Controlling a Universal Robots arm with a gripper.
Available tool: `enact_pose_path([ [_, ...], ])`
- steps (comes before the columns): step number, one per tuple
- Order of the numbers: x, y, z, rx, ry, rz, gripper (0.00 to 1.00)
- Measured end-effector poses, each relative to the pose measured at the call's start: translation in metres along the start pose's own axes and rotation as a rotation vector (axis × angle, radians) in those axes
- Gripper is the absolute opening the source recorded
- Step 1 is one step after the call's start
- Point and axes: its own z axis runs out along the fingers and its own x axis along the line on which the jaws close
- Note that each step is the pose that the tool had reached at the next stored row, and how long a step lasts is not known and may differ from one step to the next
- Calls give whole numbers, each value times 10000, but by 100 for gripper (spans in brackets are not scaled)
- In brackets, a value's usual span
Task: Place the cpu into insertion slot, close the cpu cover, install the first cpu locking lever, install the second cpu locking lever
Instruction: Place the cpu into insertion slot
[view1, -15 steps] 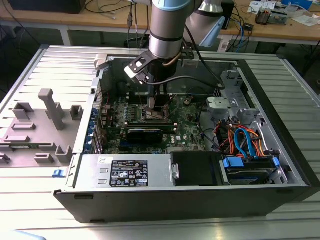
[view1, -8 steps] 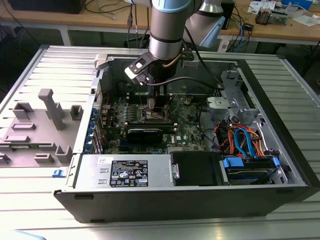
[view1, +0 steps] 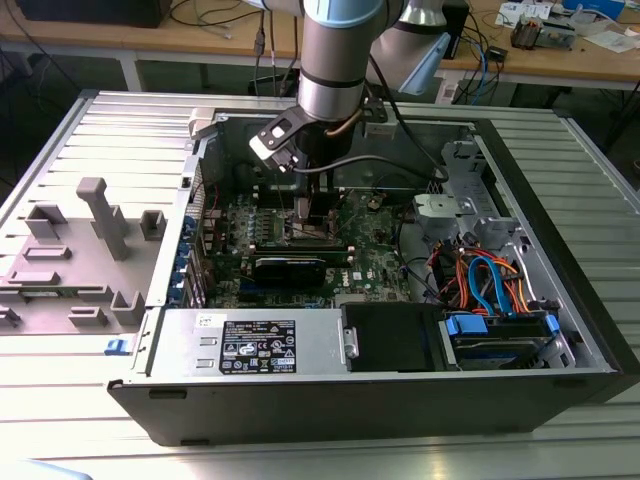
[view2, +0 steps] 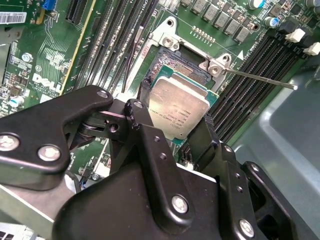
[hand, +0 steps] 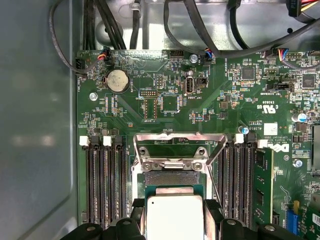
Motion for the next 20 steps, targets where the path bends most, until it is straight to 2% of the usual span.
enact_pose_path([
  [11, 1, 1, 19, 0, -12, 0, 55],
  [13, 2, 3, 58, 0, -20, 0, 55],
  [20, 2, 3, 76, 0, -22, 0, 55],
])
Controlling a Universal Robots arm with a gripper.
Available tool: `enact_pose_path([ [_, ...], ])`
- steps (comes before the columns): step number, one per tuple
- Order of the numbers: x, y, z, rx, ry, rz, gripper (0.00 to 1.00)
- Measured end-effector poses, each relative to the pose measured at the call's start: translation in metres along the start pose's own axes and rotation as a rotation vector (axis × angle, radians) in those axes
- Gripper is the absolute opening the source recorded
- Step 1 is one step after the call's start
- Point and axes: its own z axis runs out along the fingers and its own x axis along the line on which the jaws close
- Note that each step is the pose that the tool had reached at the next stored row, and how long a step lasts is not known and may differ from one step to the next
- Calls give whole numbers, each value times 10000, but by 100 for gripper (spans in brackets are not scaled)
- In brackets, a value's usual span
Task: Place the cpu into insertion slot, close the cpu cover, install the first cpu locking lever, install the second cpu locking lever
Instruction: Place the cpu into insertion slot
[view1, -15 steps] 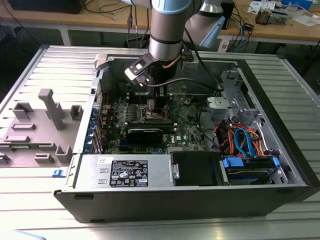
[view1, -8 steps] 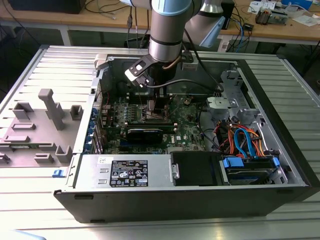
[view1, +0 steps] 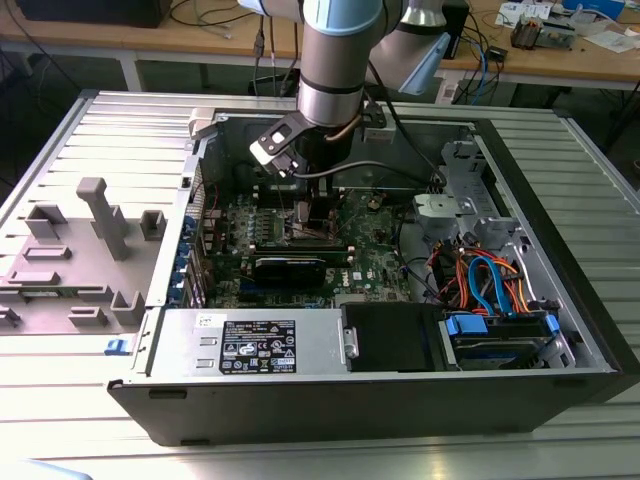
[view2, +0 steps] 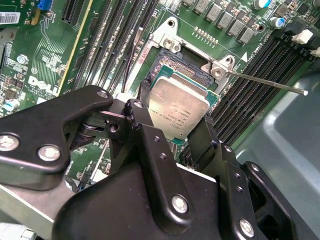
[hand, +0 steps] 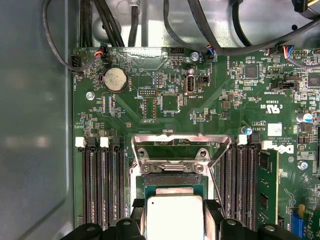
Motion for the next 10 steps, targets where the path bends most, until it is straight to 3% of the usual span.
enact_pose_path([
  [10, 1, 1, 30, -1, -12, 1, 55],
])
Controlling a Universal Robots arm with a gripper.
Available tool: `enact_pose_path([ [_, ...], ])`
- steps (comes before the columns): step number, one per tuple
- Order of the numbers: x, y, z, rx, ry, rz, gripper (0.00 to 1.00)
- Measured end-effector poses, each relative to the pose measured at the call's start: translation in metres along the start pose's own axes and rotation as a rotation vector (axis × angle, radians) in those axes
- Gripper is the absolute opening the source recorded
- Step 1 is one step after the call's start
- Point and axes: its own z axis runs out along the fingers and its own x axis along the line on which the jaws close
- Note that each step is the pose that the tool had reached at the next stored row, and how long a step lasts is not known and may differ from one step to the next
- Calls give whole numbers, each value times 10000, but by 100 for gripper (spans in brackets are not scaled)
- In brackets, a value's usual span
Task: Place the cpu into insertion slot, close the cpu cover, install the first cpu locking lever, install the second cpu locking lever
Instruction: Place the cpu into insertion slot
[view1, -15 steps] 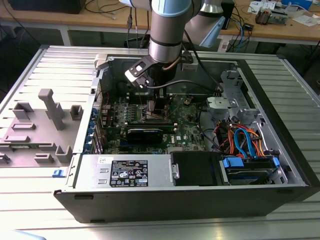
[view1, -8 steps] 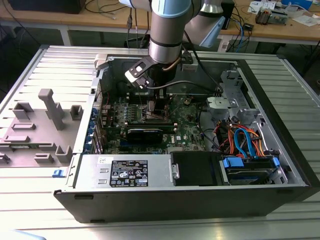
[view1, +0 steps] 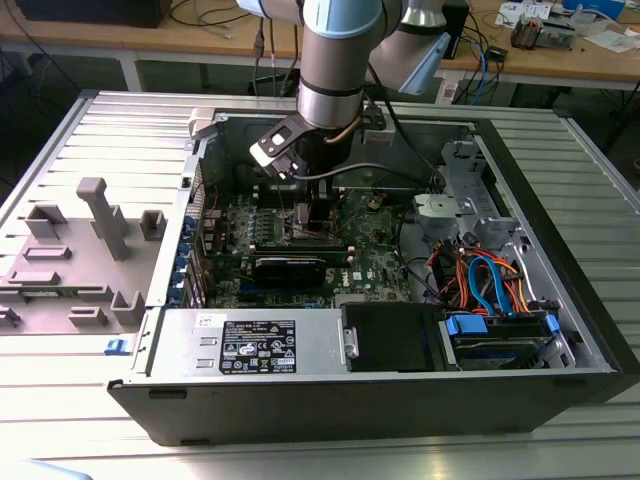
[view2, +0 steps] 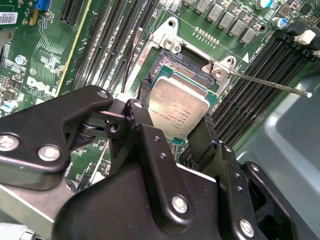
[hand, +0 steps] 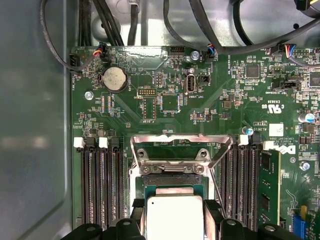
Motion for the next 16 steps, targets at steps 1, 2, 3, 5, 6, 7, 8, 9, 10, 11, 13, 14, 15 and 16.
enact_pose_path([
  [1, 0, 0, 4, 1, -48, 3, 55],
  [2, 0, 0, 7, 1, -88, 3, 55],
  [3, 0, 0, 9, 2, -123, 5, 55],
  [5, 0, 0, 12, 2, -170, 7, 55],
  [6, 0, 0, 12, 2, -191, 8, 55],
  [7, 0, 0, 13, 3, -206, 8, 55],
  [8, 0, 0, 15, 2, -209, 8, 55],
  [9, 0, 0, 16, 2, -215, 8, 55],
  [10, 1, 1, 18, 1, -240, 10, 55],
  [11, 0, 0, 18, 3, -276, 12, 55],
  [13, 0, 0, 20, 2, -343, 15, 55],
  [14, 1, 0, 21, 2, -463, 20, 55],
  [15, 1, 1, 21, 2, -561, 24, 55],
  [16, 1, 1, 22, 3, -677, 29, 55],
])
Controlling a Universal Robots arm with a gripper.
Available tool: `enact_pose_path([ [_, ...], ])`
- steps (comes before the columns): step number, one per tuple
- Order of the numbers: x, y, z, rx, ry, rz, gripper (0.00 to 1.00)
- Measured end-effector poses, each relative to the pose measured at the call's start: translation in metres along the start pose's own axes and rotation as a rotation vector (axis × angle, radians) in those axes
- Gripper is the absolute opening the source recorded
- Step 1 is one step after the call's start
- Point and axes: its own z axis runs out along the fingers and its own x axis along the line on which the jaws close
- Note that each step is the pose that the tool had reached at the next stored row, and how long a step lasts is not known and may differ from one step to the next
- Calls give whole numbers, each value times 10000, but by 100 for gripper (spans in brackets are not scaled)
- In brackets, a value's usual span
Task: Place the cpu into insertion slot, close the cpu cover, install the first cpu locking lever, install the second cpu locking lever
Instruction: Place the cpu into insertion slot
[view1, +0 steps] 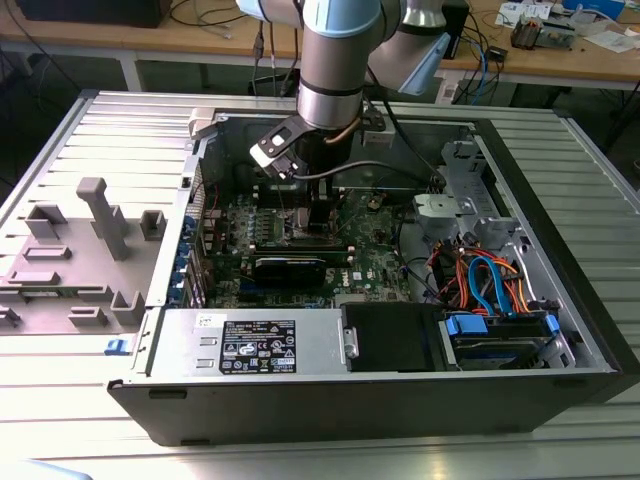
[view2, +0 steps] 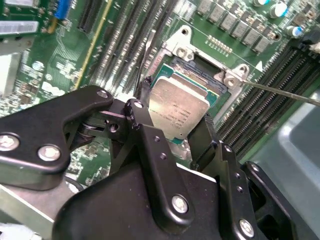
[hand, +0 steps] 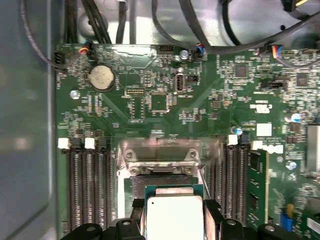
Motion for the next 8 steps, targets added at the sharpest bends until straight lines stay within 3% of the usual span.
enact_pose_path([
  [1, -1, 0, 0, 1, -77, 3, 55],
  [8, 7, 5, -4, 0, -59, -2, 55],
])
